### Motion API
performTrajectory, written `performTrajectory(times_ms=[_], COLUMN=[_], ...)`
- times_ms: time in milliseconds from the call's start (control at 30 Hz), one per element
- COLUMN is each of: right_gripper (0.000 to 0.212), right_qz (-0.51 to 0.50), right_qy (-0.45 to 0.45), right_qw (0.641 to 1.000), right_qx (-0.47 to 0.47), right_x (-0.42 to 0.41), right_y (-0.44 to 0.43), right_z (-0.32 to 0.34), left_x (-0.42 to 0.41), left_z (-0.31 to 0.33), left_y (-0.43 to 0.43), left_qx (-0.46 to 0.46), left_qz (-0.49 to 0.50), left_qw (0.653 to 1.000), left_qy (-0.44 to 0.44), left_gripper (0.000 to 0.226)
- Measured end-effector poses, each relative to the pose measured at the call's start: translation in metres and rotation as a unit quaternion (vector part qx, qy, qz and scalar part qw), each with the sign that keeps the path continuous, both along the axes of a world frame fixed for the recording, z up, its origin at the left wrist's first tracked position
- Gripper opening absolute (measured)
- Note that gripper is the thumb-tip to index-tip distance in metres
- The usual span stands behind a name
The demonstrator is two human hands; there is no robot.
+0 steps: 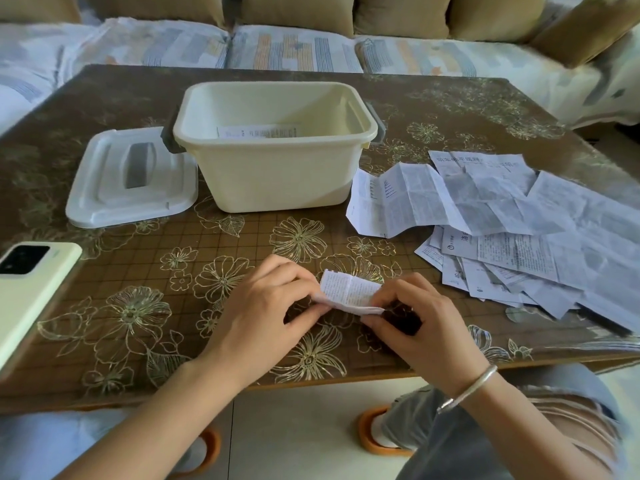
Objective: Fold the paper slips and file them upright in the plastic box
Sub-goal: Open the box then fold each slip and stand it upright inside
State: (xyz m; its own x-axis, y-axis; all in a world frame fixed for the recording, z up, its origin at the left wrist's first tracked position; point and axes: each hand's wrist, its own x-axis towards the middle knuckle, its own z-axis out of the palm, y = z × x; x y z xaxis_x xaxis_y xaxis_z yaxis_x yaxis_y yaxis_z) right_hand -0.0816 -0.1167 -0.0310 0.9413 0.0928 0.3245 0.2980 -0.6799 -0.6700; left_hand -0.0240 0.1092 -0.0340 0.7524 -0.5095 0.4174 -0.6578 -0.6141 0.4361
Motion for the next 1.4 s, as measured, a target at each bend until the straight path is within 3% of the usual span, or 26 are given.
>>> performTrajectory(times_ms=[100, 333, 467, 567, 733, 933, 1033, 1100, 1167, 1267, 1400], right_gripper=[0.023, 0.039, 0.032, 0.027, 0.01, 0.039, 0.036, 0.028, 0.022, 0.021, 0.021], right_qz=[-0.073, -0.137, -0.131, -0.126, -0.08, -0.029, -0.003, 0.013, 0.019, 0.008, 0.014], right_qy=[-0.033, -0.049, -0.06, -0.048, -0.092, -0.065, -0.09, -0.119, -0.137, -0.135, -0.126], right_qw=[0.997, 0.986, 0.982, 0.98, 0.967, 0.965, 0.954, 0.946, 0.944, 0.951, 0.972], right_qx=[0.011, -0.078, -0.123, -0.145, -0.225, -0.253, -0.286, -0.303, -0.3, -0.277, -0.195], right_x=[0.0, 0.007, 0.008, 0.009, 0.011, 0.014, 0.019, 0.022, 0.024, 0.033, 0.055], right_y=[0.008, 0.018, 0.015, 0.015, 0.019, 0.011, 0.009, 0.009, 0.009, 0.011, 0.017], right_z=[-0.001, -0.007, -0.008, -0.007, -0.001, 0.004, 0.01, 0.015, 0.022, 0.033, 0.052], left_x=[0.003, 0.007, 0.01, 0.011, 0.011, 0.019, 0.021, 0.022, 0.022, 0.021, 0.031], left_z=[-0.003, 0.001, 0.004, 0.006, 0.005, 0.004, 0.004, 0.004, 0.006, 0.01, 0.036], left_y=[-0.008, -0.016, -0.015, -0.017, -0.02, -0.009, -0.007, -0.005, -0.006, -0.009, -0.007], left_qx=[-0.017, -0.007, 0.016, 0.029, 0.046, 0.024, 0.011, -0.007, -0.023, -0.06, -0.126], left_qz=[0.035, 0.073, 0.073, 0.073, -0.033, -0.065, -0.064, -0.069, -0.081, -0.074, -0.022], left_qw=[0.999, 0.997, 0.997, 0.996, 0.998, 0.997, 0.997, 0.996, 0.995, 0.993, 0.991], left_qy=[0.004, 0.024, 0.034, 0.04, 0.006, 0.038, 0.043, 0.05, 0.061, 0.069, 0.035], left_gripper=[0.033, 0.02, 0.019, 0.03, 0.019, 0.017, 0.029, 0.023, 0.022, 0.039, 0.026])
